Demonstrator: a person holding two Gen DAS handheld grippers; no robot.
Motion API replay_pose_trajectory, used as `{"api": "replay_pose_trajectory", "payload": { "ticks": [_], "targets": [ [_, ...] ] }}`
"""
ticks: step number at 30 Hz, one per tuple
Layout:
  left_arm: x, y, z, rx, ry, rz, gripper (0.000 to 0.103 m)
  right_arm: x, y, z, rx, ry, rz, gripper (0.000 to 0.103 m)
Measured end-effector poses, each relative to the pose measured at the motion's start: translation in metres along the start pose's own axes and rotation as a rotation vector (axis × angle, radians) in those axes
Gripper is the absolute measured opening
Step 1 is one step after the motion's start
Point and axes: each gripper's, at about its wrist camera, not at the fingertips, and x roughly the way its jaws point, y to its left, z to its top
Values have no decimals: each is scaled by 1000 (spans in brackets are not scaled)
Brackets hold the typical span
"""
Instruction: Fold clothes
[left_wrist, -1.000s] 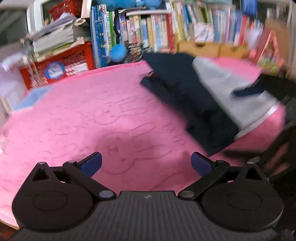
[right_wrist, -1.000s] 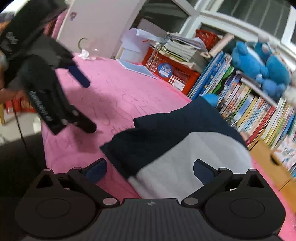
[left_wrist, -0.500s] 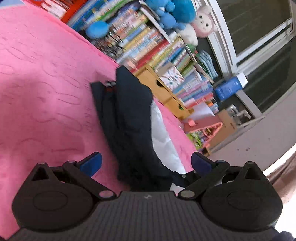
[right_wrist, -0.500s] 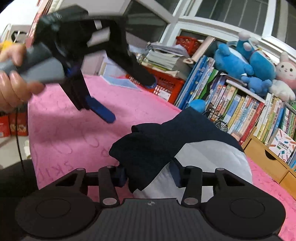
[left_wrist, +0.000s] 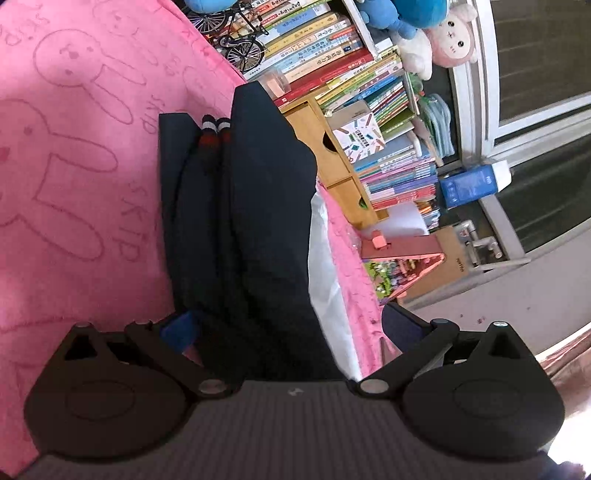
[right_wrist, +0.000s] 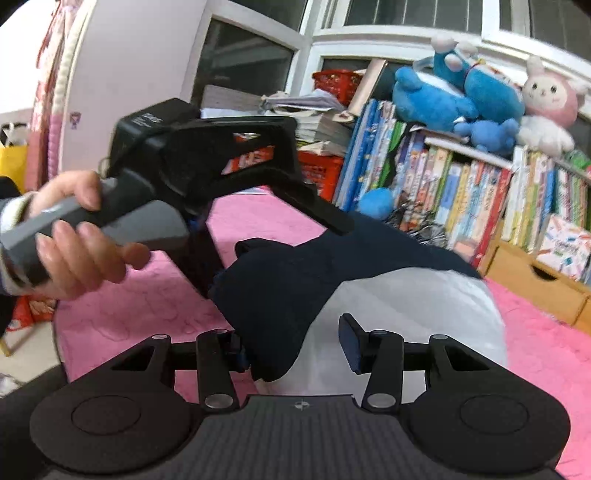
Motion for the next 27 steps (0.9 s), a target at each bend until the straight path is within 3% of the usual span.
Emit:
{"api": "replay_pose_trajectory", "payload": {
  "ticks": [3,8,11,12,13,20,21,23,24,25,27],
  "targets": [
    [2,-4,-3,28,-12,35,103,5,-1,-3,-1,30,68,51],
    [3,-3,1,-7,-11,12,103,8,13,-7,-108,33,38,55],
    [4,0,6,-46,-9,-40,103,4,28,-12,-182,18,27,80],
    [4,-2,7,-43,-7,-48,103,4,34,-14,-211,15,15,89],
    [3,-4,7,-37,-6,-55,103,5,39,-14,-241,16,-15,91],
    [-3,-26,17,-21,-3,-153,103,30,44,-1,-304,35,-210,91],
    [-3,-28,18,-16,-5,-152,103,33,45,-1,-327,31,-234,90],
    [-3,-27,18,-9,-8,-131,103,36,46,-2,-370,15,-280,74],
    [-4,-25,16,-11,-11,-121,103,36,44,-2,-375,3,-297,54],
    [-5,-23,14,-13,-14,-112,103,35,41,-2,-368,-5,-303,42],
    [-9,-16,9,-41,-25,-115,103,29,31,1,-308,-19,-284,34]
  ]
}}
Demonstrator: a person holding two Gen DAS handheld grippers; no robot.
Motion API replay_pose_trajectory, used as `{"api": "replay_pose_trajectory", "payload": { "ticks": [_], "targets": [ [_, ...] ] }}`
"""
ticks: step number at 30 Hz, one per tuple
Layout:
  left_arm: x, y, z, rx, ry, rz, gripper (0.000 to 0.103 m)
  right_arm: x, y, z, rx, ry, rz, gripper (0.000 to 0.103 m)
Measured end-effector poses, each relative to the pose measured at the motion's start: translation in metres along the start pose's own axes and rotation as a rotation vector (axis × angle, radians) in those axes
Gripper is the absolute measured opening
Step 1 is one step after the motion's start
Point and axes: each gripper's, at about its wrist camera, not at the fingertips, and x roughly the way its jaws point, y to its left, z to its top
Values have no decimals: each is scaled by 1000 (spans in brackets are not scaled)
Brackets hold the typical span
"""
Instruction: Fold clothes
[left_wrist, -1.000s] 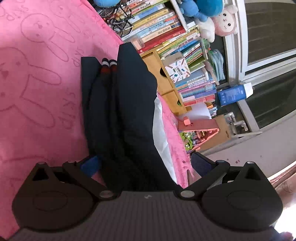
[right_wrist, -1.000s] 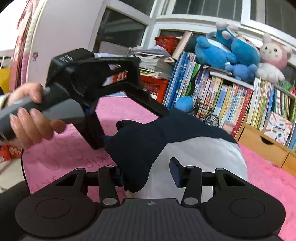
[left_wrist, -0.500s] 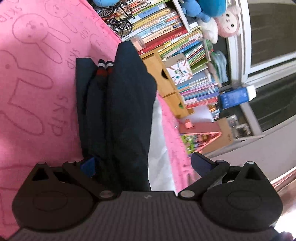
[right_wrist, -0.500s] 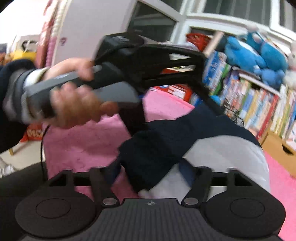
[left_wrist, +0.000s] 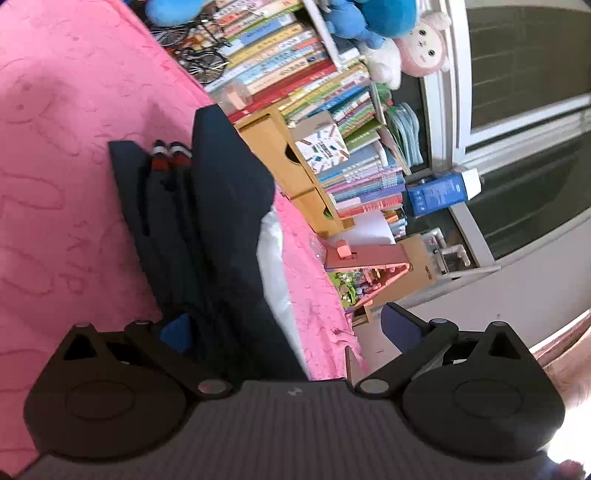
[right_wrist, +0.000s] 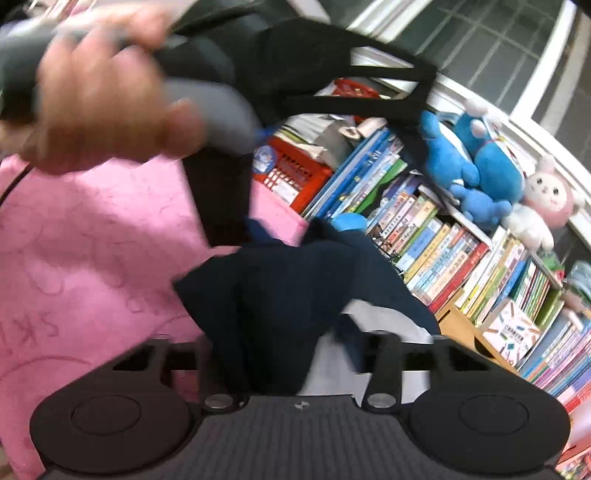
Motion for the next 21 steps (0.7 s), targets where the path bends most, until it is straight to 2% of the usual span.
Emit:
{"api": "replay_pose_trajectory", "payload": {
  "ticks": [3,6,8,13,15,17,20,21],
  "targets": [
    [-6,7,1,-32,-25,1,103,-6,-12,2,87,-33,-17,28],
    [-1,14,5,-69,-33,-9,103,-10,-23,4,140,-62,-47,28],
    [13,19,8,-94,-12,-11,103,-14,-32,2,180,-62,-44,28],
    [48,26,17,-99,22,51,103,-17,-35,-2,176,-53,6,28],
    [55,25,17,-68,17,90,103,-18,-31,-5,153,-51,56,28],
    [56,20,13,-17,15,118,103,-21,-30,-10,127,-43,142,31],
    [58,13,7,77,10,196,92,-27,-28,-17,79,-40,249,37],
    [58,12,6,103,6,224,84,-32,-28,-19,60,-47,278,38]
  ]
}}
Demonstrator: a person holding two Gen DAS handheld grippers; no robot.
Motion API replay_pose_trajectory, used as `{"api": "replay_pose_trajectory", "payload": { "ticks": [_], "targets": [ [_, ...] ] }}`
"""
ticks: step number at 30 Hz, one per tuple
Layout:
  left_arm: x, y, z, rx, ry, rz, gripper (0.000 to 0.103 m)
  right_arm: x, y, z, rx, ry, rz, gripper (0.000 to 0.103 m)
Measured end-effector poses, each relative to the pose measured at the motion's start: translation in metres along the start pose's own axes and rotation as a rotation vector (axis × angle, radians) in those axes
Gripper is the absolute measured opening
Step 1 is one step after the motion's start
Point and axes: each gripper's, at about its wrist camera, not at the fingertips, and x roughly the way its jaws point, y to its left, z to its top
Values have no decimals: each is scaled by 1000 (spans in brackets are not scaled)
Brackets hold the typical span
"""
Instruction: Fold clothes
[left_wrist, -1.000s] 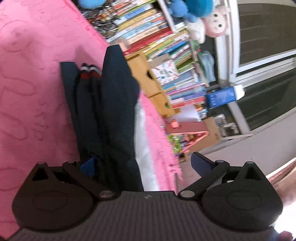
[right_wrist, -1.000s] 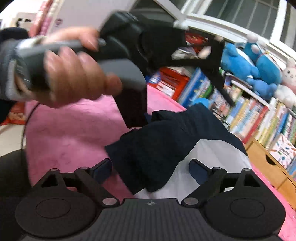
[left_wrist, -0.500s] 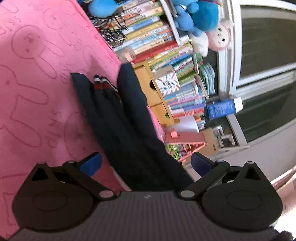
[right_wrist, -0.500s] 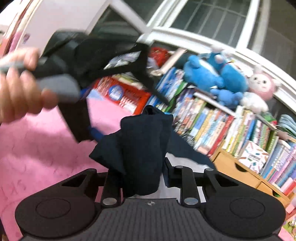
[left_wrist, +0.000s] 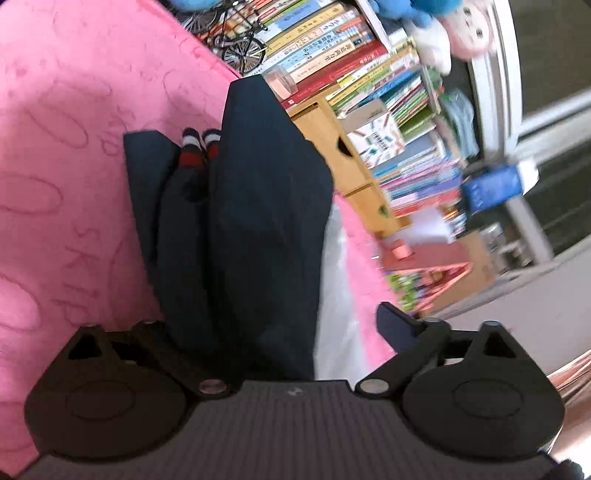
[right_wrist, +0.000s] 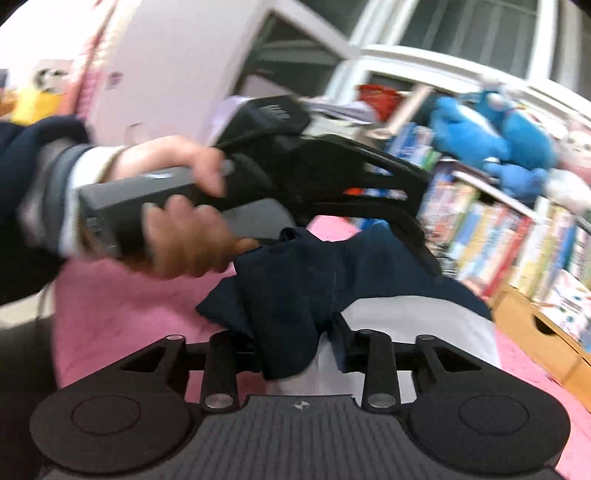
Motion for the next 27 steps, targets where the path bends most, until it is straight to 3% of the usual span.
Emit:
{"api": "replay_pose_trajectory", "payload": {
  "ticks": [1,2,5,7,10,12,14,17,19,22,24,27],
  "targets": [
    [-1,0,-1,19,-6,19,70,-5,-1,-1,-3,-2,33,38],
    [-2,0,-2,35,-11,35,64,-10,-2,-2,-2,-4,66,39],
    [-6,5,-4,38,-19,42,57,-26,-14,-3,46,-7,158,45],
    [-9,10,-3,21,-18,28,53,-37,-36,-4,134,-12,162,73],
    [-12,15,-4,9,-21,7,51,-44,-94,-16,374,-34,89,91],
    [-13,17,-5,4,-25,-5,50,-37,-142,-31,586,-31,43,91],
    [-15,20,-5,-8,-29,-20,49,-15,-189,-52,828,9,81,91],
    [-18,24,-7,-14,-35,-40,46,29,-238,-77,1018,79,111,87],
    [-19,25,-10,-4,-44,-47,44,59,-255,-89,1074,99,116,87],
    [-20,22,-14,37,-62,-36,43,98,-268,-106,1153,85,190,87],
    [-19,17,-20,85,-85,-13,43,120,-272,-110,1165,59,222,89],
    [-19,8,-27,137,-117,37,43,137,-262,-104,1086,44,199,87]
  ]
}}
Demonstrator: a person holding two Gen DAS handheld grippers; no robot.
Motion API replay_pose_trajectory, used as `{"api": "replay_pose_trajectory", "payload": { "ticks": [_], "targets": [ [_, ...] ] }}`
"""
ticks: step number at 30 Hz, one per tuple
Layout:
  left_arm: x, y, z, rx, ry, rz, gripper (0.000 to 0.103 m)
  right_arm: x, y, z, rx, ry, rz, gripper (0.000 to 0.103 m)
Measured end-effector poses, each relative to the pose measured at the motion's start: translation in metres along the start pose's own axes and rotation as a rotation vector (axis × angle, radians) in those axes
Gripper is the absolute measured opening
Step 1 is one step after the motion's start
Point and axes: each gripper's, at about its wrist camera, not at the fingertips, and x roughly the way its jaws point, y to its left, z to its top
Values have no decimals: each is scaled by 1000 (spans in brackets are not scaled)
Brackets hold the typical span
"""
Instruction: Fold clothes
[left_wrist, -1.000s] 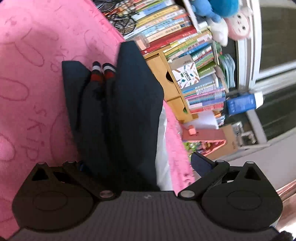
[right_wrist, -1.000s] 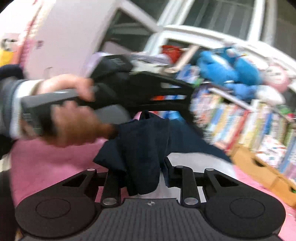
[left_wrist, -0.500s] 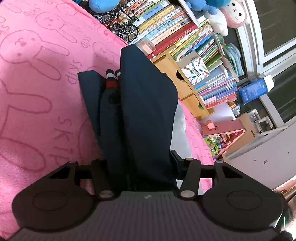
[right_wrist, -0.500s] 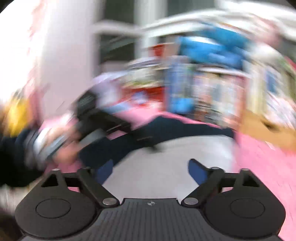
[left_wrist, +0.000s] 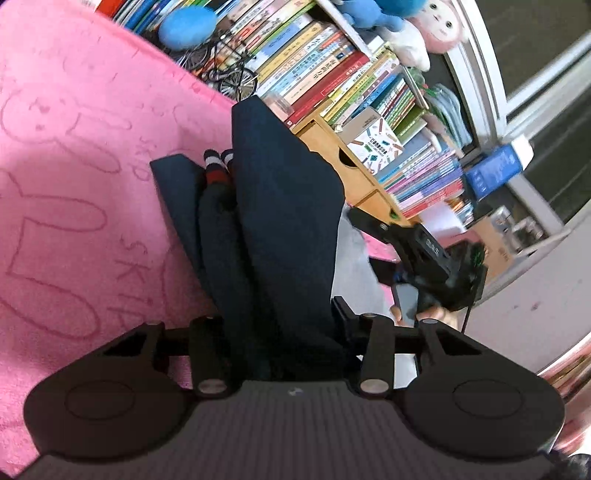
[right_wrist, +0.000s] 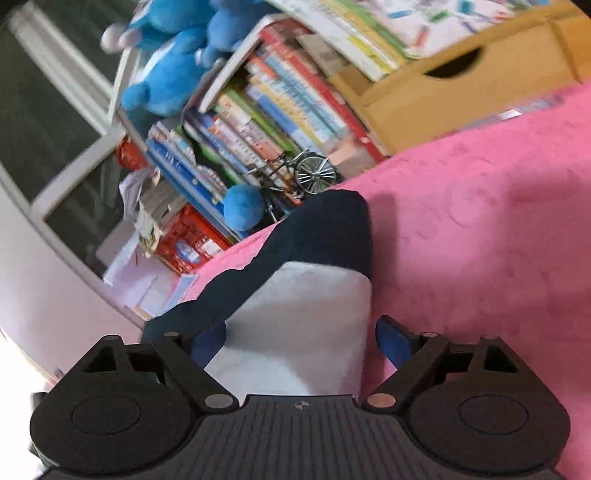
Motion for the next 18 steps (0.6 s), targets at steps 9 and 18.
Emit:
{"api": "replay_pose_trajectory", "payload": {
  "ticks": [9,18],
  "targets": [
    [-11,-59,6,250,-54,85,36,-38,31,-3,22,-107,12,27],
    [21,-49,58,423,-51,190,51,-86,57,49,-57,-242,-102,48]
  ]
}}
